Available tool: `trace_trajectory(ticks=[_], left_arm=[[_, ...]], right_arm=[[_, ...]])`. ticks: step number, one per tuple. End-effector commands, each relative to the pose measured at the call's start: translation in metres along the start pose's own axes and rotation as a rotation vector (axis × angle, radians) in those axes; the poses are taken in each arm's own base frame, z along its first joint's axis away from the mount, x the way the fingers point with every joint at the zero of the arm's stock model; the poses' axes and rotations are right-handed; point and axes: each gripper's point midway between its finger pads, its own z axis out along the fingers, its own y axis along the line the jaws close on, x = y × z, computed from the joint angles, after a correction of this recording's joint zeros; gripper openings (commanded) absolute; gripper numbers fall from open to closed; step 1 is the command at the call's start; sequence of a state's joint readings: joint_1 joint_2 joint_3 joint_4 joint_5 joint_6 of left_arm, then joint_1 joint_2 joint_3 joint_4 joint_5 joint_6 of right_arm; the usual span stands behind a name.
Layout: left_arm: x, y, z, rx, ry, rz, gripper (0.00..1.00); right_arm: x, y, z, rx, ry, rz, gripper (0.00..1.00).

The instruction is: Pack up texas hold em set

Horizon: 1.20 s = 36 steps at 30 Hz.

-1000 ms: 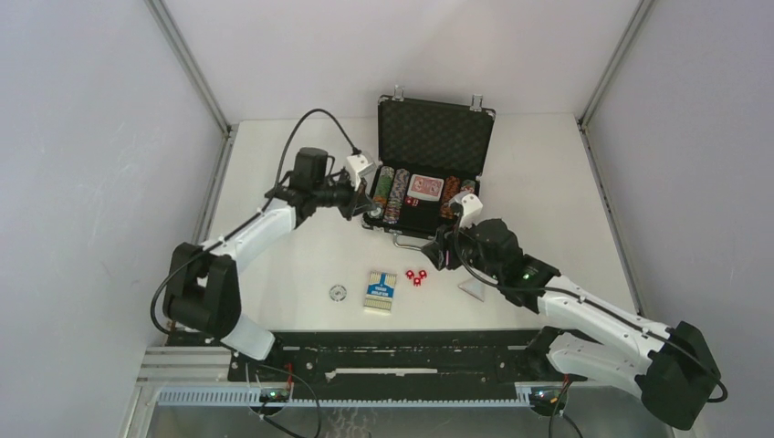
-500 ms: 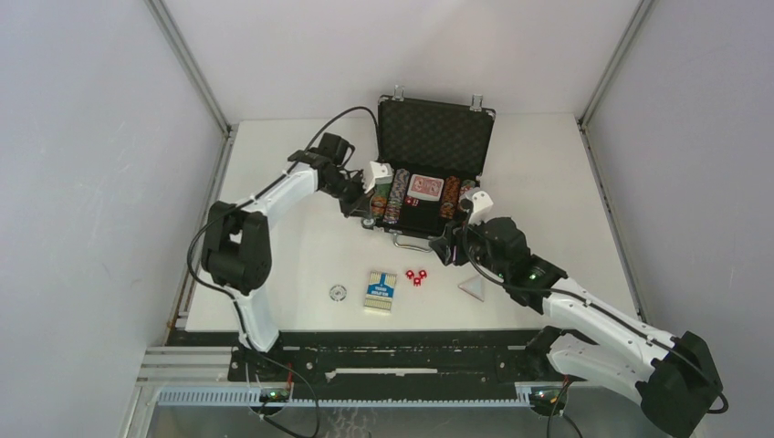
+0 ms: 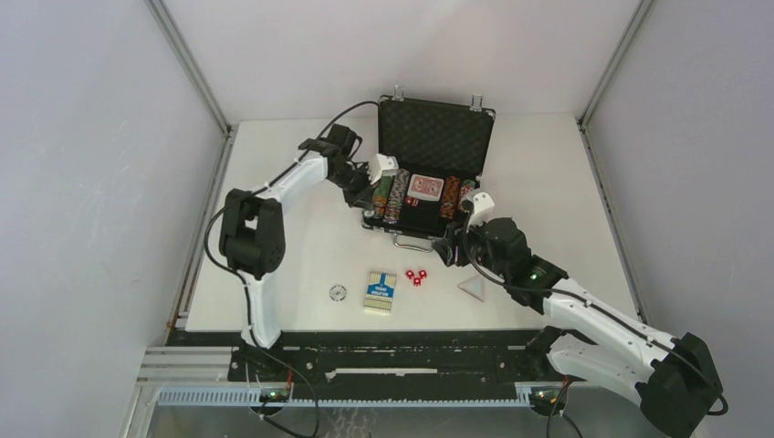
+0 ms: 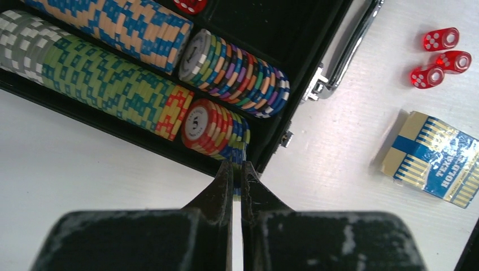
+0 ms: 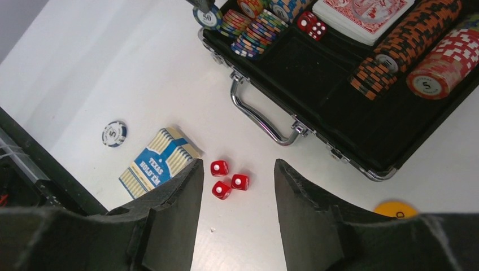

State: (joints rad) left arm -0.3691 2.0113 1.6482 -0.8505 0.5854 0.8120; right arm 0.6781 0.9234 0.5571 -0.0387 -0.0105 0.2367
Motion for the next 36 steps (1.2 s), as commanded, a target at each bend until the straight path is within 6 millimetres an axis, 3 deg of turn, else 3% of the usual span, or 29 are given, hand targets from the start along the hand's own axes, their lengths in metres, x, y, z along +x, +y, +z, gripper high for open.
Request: trace_trajectory(ticks=[1, 7, 13, 24, 36], left_arm=[[-0.020, 0.011, -0.007, -0.018, -0.017, 0.018, 0.00], [-0.021, 0.017, -0.002, -0.022, 0.007, 0.007, 0.00], [-0.015, 0.009, 0.002, 0.016, 0.053, 0.015, 0.00], [-0.034, -0.001, -0.019, 0.001, -0.013, 0.061, 0.00], [-0.032, -0.017, -0.016, 0.060, -0.010, 0.071, 0.00]], right_arm=[[-0.005, -0.010, -0.006, 0.039, -0.023, -0.034, 0.58], [-0.007, -0.010, -0.009, 0.031, -0.034, -0.026, 0.58], [-0.004, -0.012, -0.009, 0.037, -0.025, -0.025, 0.58], [-0.004, -0.010, -0.007, 0.031, -0.024, -0.024, 0.58], [-0.001, -0.011, -0.007, 0.033, -0.019, -0.021, 0.58]])
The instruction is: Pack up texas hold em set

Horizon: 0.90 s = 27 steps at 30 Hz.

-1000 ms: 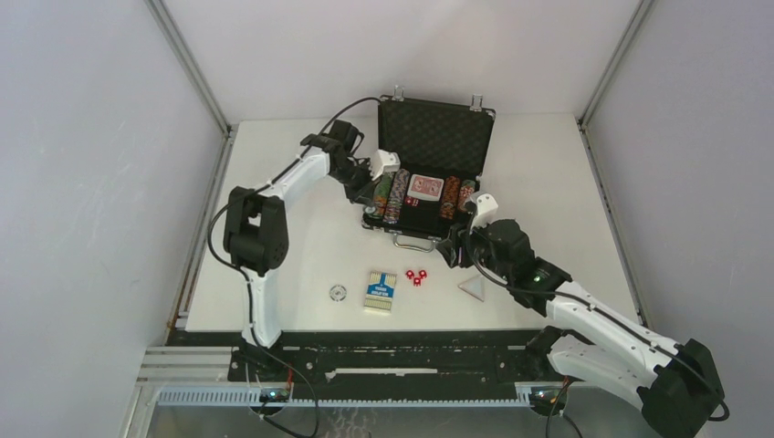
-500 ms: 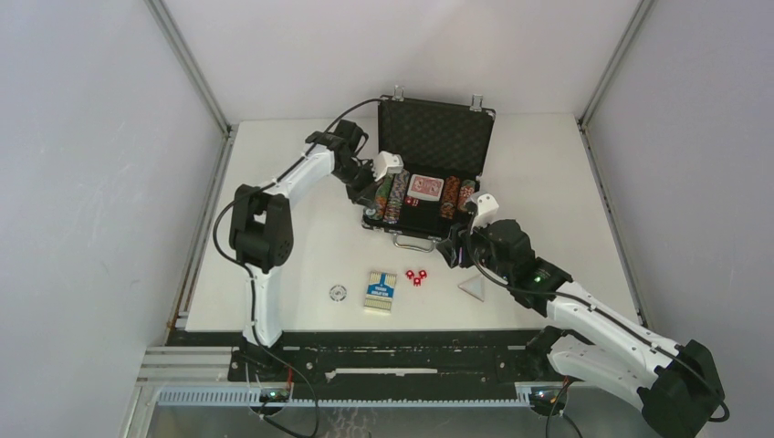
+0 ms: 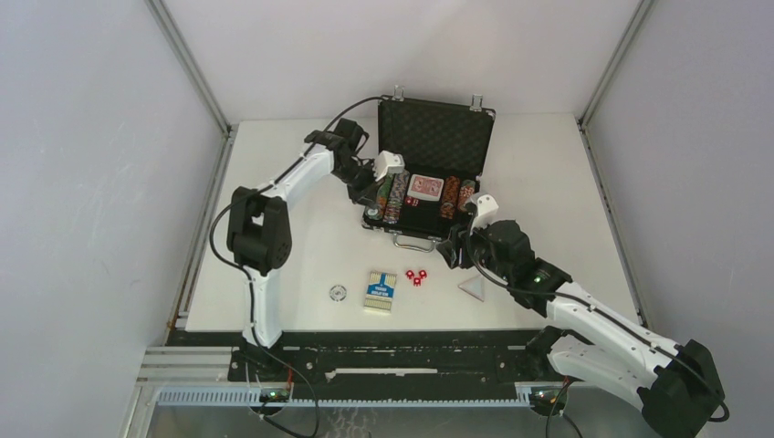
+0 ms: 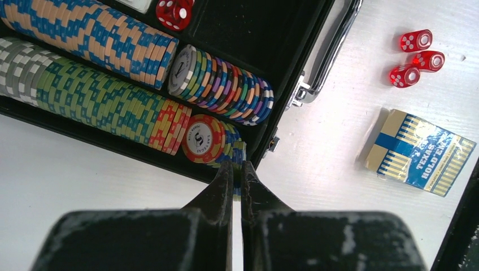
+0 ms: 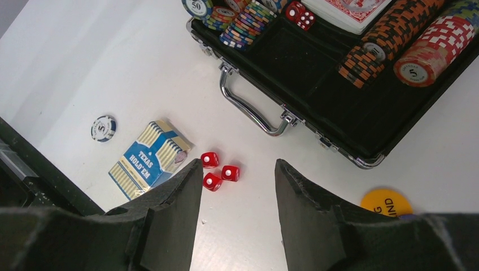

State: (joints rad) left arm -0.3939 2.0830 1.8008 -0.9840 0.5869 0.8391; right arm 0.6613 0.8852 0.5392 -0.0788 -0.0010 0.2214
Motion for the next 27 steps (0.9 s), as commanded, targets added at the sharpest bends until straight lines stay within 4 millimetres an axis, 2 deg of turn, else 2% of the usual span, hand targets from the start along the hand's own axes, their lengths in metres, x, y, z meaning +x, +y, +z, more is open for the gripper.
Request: trace_trajectory(ticks=[1, 6, 14, 27], left_arm=[[-0.014, -0.014, -0.014, 0.011, -0.026, 0.048, 0.00], [-0.001, -0.010, -0.006, 0.006, 0.056, 0.019, 0.00], [0.000, 0.000, 0.001, -0.015, 0.084, -0.001, 0.00], [-0.012, 0.025, 0.007, -0.088, 0.074, -0.004, 0.00]], right_arm=[[-0.007, -0.002, -0.001, 0.006, -0.032, -0.012, 0.58], [-0.006, -0.003, -0.002, 0.008, -0.033, -0.010, 0.58], [-0.004, -0.003, -0.002, 0.008, -0.027, -0.010, 0.58], [-0.003, -0.006, -0.003, 0.020, -0.027, -0.011, 0.59]])
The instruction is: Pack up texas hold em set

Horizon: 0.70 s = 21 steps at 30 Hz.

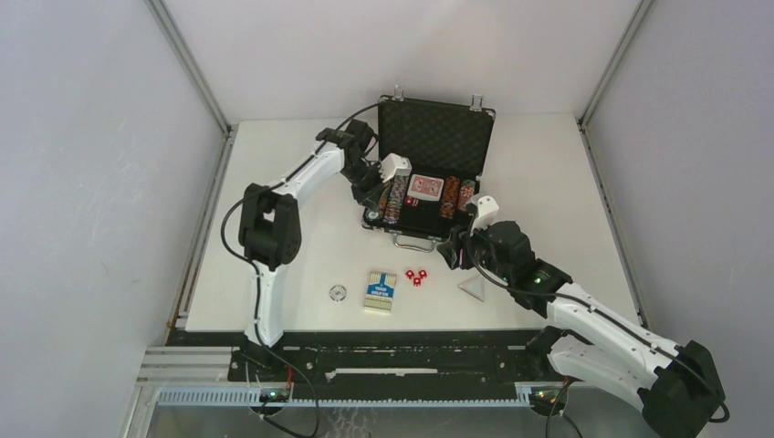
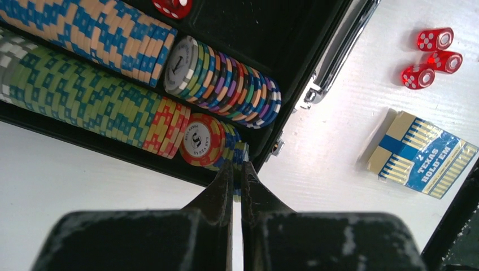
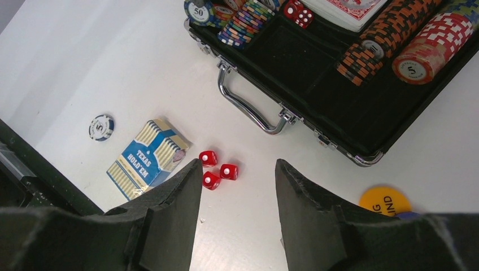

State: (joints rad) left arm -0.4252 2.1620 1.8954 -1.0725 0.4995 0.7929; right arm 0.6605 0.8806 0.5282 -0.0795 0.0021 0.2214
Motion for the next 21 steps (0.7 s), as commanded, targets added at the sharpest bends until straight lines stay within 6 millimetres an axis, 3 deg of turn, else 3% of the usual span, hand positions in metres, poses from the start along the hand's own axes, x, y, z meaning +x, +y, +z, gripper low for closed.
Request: trace_trajectory(ticks=[1, 21], left_arm=[[-0.022, 0.025, -0.006, -0.095, -0.035, 0.047, 0.00], [-0.015, 0.042, -0.002, -0.164, 0.002, 0.054, 0.00]], right_arm=[[-0.007, -0.004, -0.003, 0.016, -0.035, -0.011, 0.59], [-0.005, -0.005, -0.004, 0.017, -0.034, -0.010, 0.59]])
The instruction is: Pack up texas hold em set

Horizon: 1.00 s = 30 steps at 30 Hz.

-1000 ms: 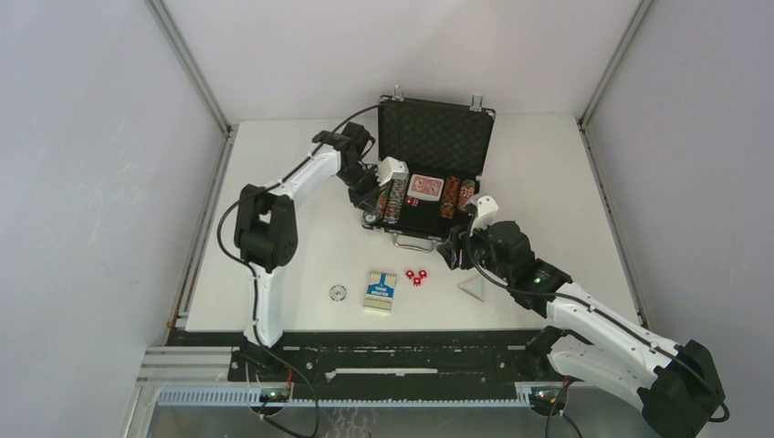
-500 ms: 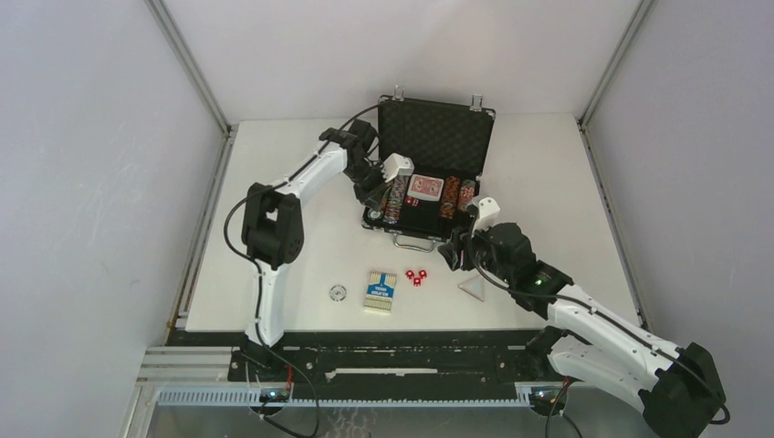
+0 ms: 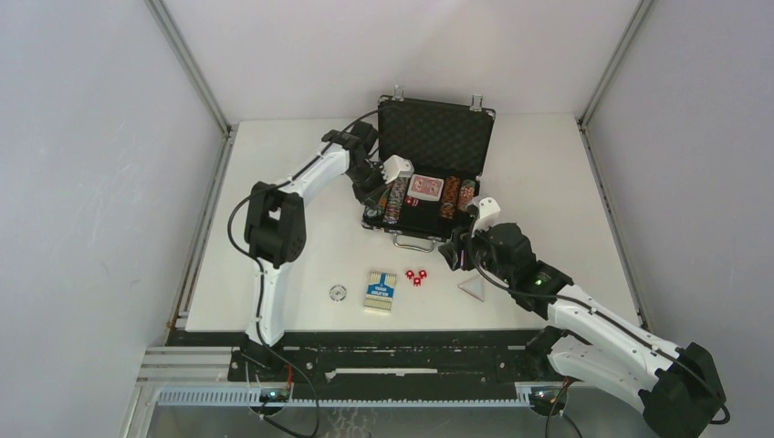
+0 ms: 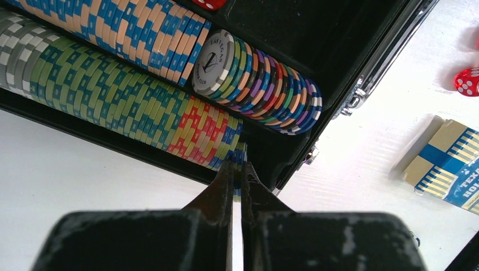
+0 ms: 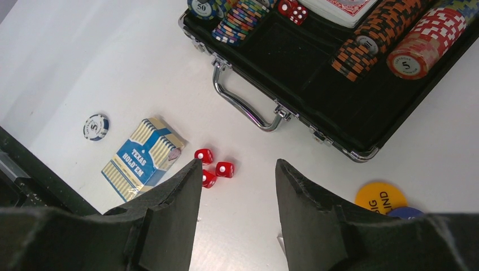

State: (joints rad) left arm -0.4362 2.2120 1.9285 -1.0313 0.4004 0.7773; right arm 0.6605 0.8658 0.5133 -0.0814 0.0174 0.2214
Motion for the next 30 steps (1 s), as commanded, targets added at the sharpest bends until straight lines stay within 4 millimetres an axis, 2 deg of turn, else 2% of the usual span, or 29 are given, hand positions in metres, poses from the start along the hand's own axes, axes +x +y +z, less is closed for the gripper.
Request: trace_trajectory(ticks=[1, 4, 11, 17, 20, 23, 30], left_arm=[[-0.020, 0.020, -0.012, -0.084, -0.060, 0.051, 0.01], [-0.023, 0.016, -0.010, -0.067, -0.067, 0.067, 0.04], [-0.037, 0.002, -0.010, -0.024, -0.109, 0.113, 0.04], [-0.040, -0.006, -0.013, 0.000, -0.120, 0.137, 0.04], [-0.038, -0.004, -0.012, -0.004, -0.114, 0.134, 0.06], [-0.036, -0.001, -0.009, -0.015, -0.100, 0.117, 0.16], [-0.035, 0.002, -0.008, -0.027, -0.091, 0.108, 0.19]], right_arm=[[-0.008, -0.001, -0.002, 0.004, -0.031, -0.009, 0.59], [-0.007, -0.002, -0.002, 0.005, -0.029, -0.009, 0.58], [-0.005, -0.002, 0.000, 0.004, -0.025, -0.011, 0.59], [-0.005, -0.002, 0.000, 0.004, -0.024, -0.011, 0.59], [-0.004, -0.002, 0.001, 0.001, -0.022, -0.012, 0.58], [-0.004, -0.002, 0.001, 0.001, -0.023, -0.012, 0.58], [-0.003, -0.003, 0.001, 0.004, -0.020, -0.012, 0.58]])
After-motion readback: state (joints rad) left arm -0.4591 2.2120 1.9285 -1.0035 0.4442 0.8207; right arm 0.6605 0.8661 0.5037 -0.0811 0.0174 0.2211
